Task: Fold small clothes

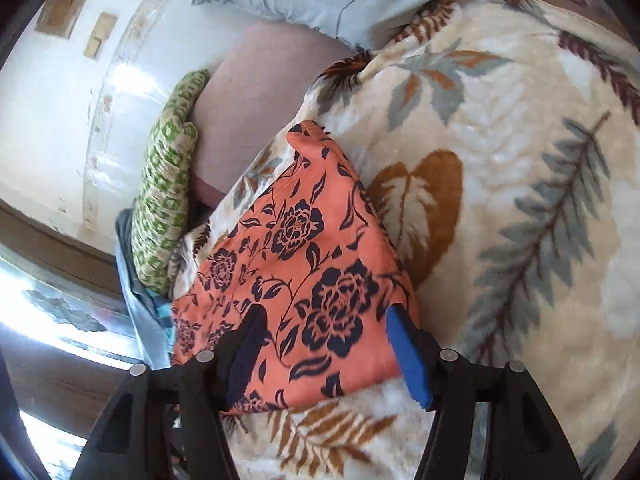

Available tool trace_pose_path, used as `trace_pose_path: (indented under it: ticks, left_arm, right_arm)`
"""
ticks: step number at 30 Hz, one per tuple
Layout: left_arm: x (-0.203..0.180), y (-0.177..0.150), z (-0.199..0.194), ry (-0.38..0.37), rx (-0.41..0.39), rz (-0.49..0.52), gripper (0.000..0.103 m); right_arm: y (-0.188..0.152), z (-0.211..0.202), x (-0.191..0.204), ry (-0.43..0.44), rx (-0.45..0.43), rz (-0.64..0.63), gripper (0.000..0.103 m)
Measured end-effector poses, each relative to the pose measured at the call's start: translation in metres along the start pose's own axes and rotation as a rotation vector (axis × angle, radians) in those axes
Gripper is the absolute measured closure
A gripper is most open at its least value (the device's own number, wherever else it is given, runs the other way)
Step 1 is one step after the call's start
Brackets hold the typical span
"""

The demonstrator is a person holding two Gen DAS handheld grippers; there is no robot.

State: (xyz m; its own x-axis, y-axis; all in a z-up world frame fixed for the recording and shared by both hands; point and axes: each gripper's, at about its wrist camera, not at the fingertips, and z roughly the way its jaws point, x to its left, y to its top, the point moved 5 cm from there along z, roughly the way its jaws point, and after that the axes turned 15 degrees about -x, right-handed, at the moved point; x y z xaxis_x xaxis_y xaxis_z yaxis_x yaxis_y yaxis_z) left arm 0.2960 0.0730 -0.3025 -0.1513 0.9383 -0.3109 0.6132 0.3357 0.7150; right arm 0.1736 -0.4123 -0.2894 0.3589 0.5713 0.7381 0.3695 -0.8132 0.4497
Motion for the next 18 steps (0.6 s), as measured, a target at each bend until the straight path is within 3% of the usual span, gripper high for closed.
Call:
trace_pose_path:
  ticks: [5, 9, 12, 16, 18]
  left_arm:
    - [0.030, -0.014, -0.026, -0.049, 0.037, -0.266, 0.000]
    - [0.025, -0.011, -0.006, -0.080, 0.113, -0.408, 0.000]
    - [0.017, -0.009, 0.002, -0.044, 0.107, -0.425, 0.000]
    - [-0.004, -0.013, 0.008, -0.138, 0.168, -0.496, 0.000]
    - [-0.014, -0.018, 0.015, -0.135, 0.198, -0.469, 0.000]
  right_arm:
    - [-0.022, -0.005, -0.020, 0.030, 0.007, 0.149, 0.030]
    - [-0.025, 0.016, -0.040, 0.041, -0.029, 0.290, 0.030]
    - [-0.021, 0.023, -0.044, 0.044, -0.074, 0.360, 0.030]
    - [-0.020, 0.037, -0.031, 0.042, -0.052, 0.319, 0.029]
    - [-0.021, 0.045, -0.024, 0.052, -0.045, 0.287, 0.037]
